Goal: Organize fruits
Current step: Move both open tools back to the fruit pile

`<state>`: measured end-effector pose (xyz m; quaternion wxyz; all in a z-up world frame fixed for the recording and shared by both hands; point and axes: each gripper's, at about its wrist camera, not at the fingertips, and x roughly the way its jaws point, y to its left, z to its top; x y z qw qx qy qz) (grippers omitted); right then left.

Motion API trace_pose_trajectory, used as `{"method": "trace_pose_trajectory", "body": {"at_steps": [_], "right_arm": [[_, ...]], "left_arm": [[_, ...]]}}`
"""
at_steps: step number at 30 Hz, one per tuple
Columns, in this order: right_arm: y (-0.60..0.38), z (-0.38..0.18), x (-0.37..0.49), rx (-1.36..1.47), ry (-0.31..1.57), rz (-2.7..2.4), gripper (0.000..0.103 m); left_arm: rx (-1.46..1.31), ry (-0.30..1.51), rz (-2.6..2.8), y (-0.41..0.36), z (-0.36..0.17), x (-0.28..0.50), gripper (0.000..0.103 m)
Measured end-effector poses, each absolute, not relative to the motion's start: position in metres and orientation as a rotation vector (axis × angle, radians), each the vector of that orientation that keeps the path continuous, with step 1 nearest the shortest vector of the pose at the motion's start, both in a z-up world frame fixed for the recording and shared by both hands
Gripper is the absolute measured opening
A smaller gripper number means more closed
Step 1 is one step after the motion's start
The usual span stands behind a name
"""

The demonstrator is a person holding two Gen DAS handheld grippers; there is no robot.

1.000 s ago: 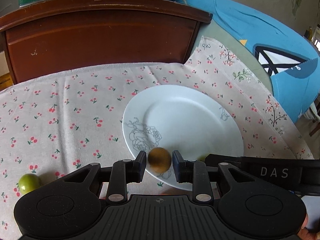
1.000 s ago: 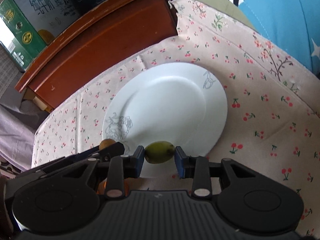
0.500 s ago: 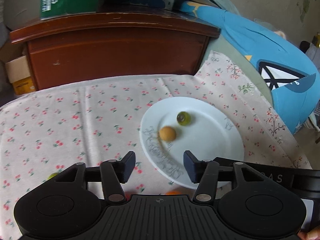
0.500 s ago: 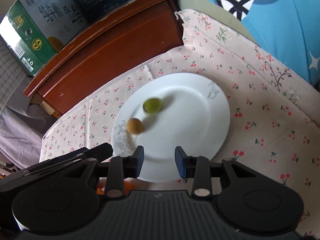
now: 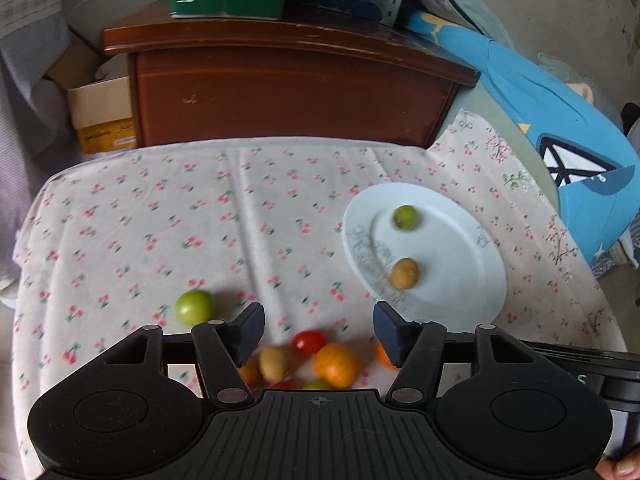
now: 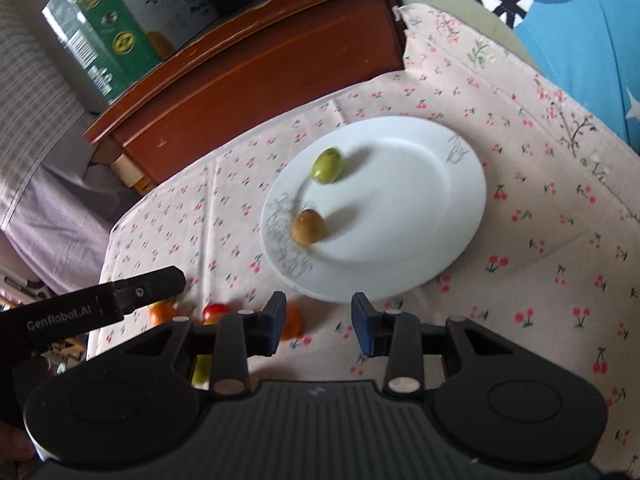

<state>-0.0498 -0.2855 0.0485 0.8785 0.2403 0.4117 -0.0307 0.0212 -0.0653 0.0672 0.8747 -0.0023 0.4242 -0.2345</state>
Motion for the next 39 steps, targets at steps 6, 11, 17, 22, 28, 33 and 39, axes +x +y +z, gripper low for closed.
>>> {"method": "trace_pose_trajectory", "body": {"at_steps": [6, 11, 17, 22, 28, 33, 39], "right_arm": [[-0.271, 0.048, -0.062, 0.462, 0.876, -0.015, 0.039], [-0.258, 0.046, -0.073, 0.430, 0.897, 0.030, 0.039], [-0.246, 0.037, -0.086, 0.414, 0.935, 0.075, 0.039], [-0.235, 0.033, -0.095, 0.379, 0.946, 0.105, 0.045], [-0.223, 0.031, -0.098, 0.312, 0.945, 0.150, 0.046], [-0.215, 0.027, -0.096, 0.275, 0.958, 0.161, 0.046], [-0.208, 0.022, -0.094, 0.252, 0.965, 0.166, 0.046]], "left_arm": [[-0.001, 0.897, -0.456, -0.046, 0.061, 0.010, 0.059], [0.010, 0.920, -0.426, -0.034, 0.053, 0.002, 0.059], [0.015, 0.966, -0.406, -0.024, 0.039, -0.010, 0.059], [0.020, 0.985, -0.389, -0.021, 0.029, -0.017, 0.059], [0.038, 0.987, -0.383, -0.023, 0.023, -0.020, 0.059], [0.044, 0.994, -0.380, -0.024, 0.018, -0.020, 0.058], [0.075, 0.982, -0.384, -0.029, 0.014, -0.022, 0.058]]}}
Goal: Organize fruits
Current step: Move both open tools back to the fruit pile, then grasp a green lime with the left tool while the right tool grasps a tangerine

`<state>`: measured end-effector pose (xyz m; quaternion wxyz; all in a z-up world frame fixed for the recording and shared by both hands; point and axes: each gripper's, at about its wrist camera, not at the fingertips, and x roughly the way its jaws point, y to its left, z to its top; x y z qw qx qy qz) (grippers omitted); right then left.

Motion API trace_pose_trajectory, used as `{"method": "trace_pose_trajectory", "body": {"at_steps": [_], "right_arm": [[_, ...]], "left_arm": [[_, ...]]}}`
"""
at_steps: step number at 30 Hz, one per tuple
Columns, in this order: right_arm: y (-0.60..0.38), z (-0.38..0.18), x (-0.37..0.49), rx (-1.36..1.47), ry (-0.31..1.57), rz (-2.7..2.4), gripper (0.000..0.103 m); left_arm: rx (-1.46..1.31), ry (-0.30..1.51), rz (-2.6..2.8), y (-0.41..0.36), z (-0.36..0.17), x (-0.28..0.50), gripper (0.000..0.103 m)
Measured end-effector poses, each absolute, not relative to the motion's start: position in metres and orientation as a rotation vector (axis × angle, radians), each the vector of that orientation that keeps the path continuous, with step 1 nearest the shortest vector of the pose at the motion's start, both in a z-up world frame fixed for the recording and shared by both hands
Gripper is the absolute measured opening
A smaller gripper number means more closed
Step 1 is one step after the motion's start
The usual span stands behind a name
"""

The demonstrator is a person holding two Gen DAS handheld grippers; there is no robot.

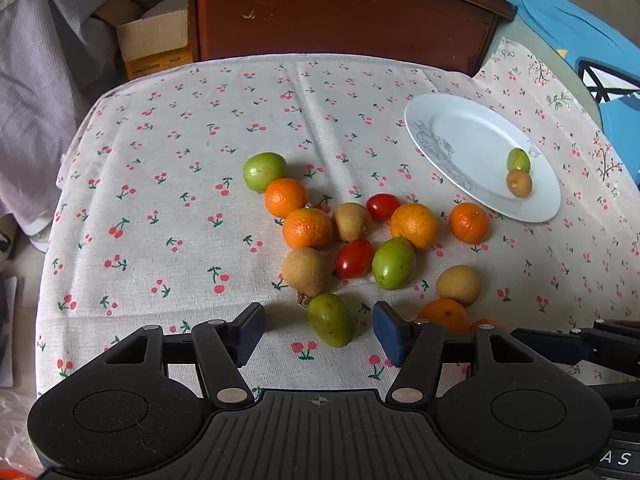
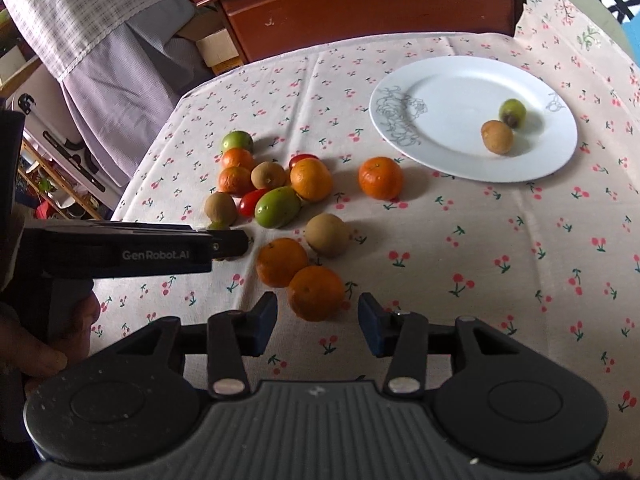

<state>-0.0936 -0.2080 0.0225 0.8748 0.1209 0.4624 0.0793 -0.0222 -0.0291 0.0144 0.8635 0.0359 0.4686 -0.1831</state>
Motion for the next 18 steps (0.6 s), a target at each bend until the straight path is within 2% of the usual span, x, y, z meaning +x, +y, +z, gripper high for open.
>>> {"method": "trace_pose_trajectory", "body": {"at_steps": [5, 7, 9, 11, 14, 15, 18], "right_arm": [[-0.205, 0.019, -0.091, 0.237, 0.969, 0.166, 0.046], [-0.204, 0.019, -0.092, 0.228, 0.964, 0.166, 0.046], [-0.203, 0.019, -0.092, 0.223, 0.962, 0.168, 0.045], [-0.203, 0.019, -0.092, 0.219, 0.960, 0.168, 0.039], [-0.202, 0.018, -0.091, 0.210, 0.961, 0.170, 0.032], [-0.201, 0.018, -0.091, 0.207, 0.960, 0.167, 0.032], [-0.202, 0.018, -0.092, 0.205, 0.959, 0.169, 0.031]], "left_arm": [[0.085, 0.969, -0.382, -0.030, 0.014, -0.023, 0.056], [0.086, 0.961, -0.382, -0.030, 0.013, -0.025, 0.051], [0.086, 0.962, -0.403, -0.031, 0.014, -0.026, 0.039], [0.085, 0.962, -0.420, -0.032, 0.014, -0.028, 0.033], [0.086, 0.957, -0.432, -0.034, 0.014, -0.031, 0.029], [0.091, 0.954, -0.435, -0.035, 0.014, -0.031, 0.023], [0.083, 0.953, -0.441, -0.036, 0.013, -0.033, 0.022]]}}
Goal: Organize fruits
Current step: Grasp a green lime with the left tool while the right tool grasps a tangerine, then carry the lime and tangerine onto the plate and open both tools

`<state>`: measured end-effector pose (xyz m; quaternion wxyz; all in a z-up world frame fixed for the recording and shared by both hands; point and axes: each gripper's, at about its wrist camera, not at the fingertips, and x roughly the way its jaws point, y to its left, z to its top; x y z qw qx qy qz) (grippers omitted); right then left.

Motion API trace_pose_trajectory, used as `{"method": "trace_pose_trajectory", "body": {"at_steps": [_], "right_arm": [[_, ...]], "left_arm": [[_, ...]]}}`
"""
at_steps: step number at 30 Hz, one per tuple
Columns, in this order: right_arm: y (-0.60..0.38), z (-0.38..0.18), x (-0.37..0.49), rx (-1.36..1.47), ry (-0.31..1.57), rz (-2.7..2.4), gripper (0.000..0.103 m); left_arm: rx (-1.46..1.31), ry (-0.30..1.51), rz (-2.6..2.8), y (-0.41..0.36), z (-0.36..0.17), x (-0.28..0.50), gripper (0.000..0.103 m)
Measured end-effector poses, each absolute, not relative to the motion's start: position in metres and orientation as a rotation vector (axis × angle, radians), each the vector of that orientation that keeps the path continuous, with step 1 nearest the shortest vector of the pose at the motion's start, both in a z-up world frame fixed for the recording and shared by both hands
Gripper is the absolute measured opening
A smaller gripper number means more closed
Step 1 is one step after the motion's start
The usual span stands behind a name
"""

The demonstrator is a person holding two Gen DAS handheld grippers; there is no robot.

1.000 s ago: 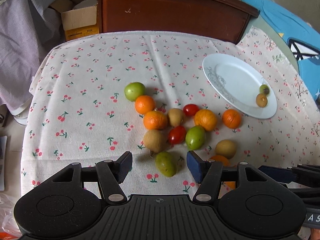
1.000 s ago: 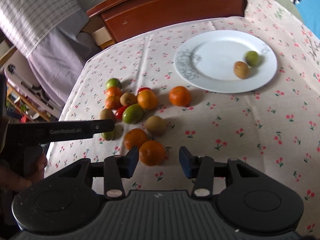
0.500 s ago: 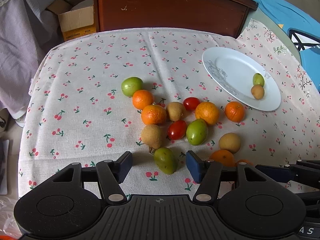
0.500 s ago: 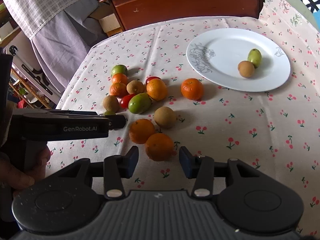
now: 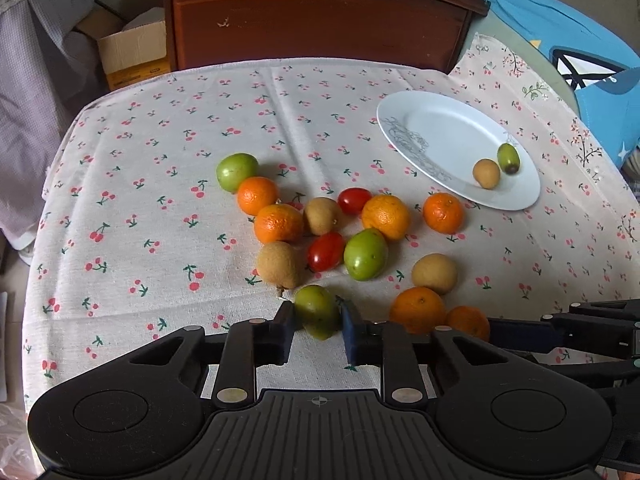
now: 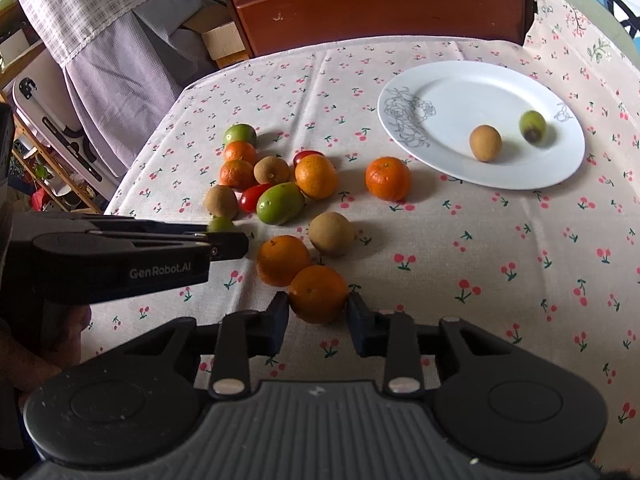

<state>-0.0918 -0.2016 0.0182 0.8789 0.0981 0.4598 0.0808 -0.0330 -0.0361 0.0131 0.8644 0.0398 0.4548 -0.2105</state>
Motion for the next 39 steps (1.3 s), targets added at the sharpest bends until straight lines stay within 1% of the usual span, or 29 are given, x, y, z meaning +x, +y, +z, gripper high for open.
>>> {"method": "trace_pose_trajectory", "body": {"at_steps": [30, 39], "right_arm": [[-0.215, 0.039, -0.092, 0.283, 0.901, 0.166, 0.030], [-0.228, 0.054, -0.089, 0.316, 0.849, 0.134, 0.030]], "left_arm": [[0.044, 0.846, -0.459, -0.043, 0.047, -0.043, 0.022], [0.026, 0.810, -0.472, -0.047, 0.058, -0.039, 0.022]]}}
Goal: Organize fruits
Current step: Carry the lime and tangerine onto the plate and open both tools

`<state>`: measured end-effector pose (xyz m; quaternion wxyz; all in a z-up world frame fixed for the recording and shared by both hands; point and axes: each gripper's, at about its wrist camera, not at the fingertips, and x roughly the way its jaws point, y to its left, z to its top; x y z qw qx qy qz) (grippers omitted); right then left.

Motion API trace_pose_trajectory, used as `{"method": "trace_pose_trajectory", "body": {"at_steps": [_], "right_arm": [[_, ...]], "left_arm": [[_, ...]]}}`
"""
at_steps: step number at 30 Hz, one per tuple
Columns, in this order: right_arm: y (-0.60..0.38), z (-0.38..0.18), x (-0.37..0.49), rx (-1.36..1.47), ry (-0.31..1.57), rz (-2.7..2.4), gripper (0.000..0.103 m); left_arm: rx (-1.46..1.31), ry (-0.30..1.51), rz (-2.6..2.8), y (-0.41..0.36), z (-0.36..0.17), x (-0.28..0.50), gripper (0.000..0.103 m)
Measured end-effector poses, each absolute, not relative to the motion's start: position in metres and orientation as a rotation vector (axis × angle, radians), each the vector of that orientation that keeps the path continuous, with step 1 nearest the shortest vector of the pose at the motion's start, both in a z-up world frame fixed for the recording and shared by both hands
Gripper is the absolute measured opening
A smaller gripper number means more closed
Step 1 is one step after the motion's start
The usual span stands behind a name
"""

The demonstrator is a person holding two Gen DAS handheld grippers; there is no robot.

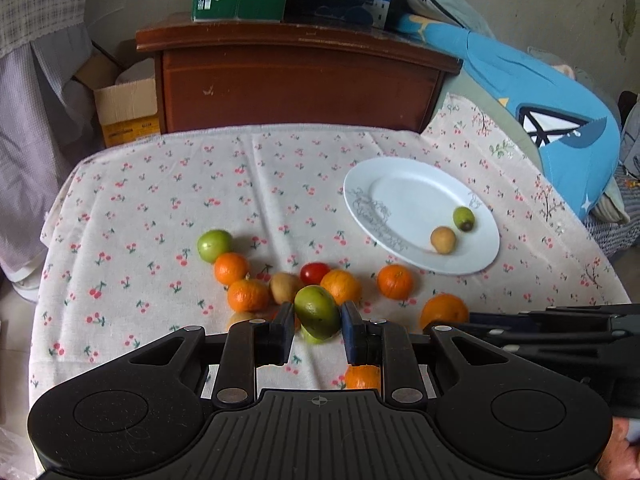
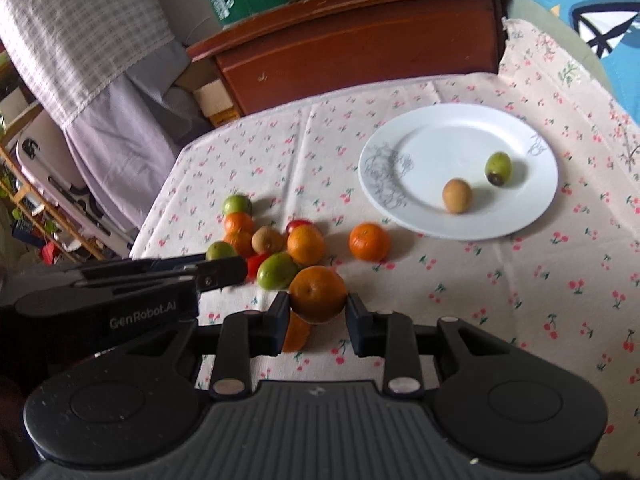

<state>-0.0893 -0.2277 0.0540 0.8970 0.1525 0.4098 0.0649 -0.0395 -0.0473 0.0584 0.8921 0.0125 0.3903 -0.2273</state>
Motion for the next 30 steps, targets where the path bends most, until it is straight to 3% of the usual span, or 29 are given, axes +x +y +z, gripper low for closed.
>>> {"method": "trace_pose_trajectory", "body": {"at_steps": [15, 30], "right_arm": [[-0.290, 0.095, -0.070, 0.359, 0.722, -0.017, 0.030], [-0.340, 0.050, -0.036, 0.491, 0.856, -0.172, 0.030]], "left_arm": [[-0.019, 0.770, -0.564, -0.087, 0.087, 0.000, 0.022], [0.023, 0.867, -0.666, -0.144, 0.048, 0.044, 0.022]]}}
